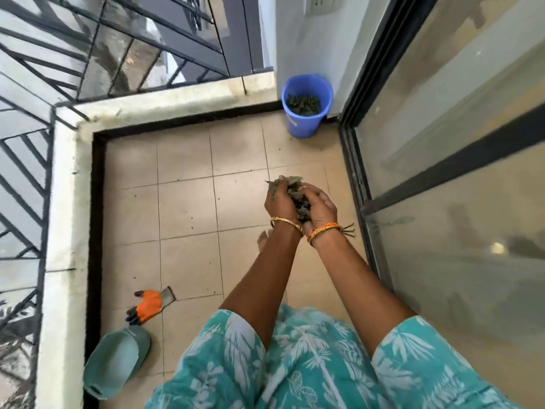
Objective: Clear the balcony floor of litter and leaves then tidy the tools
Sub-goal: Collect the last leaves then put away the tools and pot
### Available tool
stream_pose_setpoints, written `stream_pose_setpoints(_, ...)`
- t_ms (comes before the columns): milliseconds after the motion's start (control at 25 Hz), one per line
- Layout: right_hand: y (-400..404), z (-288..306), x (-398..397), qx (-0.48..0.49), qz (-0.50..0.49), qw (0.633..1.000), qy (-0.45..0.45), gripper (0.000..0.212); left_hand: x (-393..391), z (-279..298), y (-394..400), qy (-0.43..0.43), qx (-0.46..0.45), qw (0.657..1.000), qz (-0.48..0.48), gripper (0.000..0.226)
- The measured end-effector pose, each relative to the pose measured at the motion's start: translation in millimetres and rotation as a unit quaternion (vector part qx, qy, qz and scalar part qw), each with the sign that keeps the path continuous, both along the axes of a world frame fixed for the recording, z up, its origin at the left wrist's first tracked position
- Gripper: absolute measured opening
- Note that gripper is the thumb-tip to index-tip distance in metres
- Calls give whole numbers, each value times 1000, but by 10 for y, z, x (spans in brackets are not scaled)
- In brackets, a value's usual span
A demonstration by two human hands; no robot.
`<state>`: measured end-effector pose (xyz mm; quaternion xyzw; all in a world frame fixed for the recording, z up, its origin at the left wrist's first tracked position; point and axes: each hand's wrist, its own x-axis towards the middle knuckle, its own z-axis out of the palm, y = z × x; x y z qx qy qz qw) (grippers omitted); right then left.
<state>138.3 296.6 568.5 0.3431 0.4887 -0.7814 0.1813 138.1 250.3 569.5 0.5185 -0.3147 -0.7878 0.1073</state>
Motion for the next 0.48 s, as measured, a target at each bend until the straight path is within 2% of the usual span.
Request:
stream_pose_setpoints(160, -423, 23, -1037, -26, -60, 998, -10, 17, -1081, 48, -411, -21, 1, 1000, -22, 21)
stream_pose_setpoints(320, -678, -171, -2194, -79, -78, 994, -18, 13, -2257, -41, -684, -35, -9, 999, -40, 17)
stream_pose_setpoints(480, -813, -650, -3376, -158, -88, 983, -14, 19, -3441, -495, -862, -28, 7, 999, -42, 6)
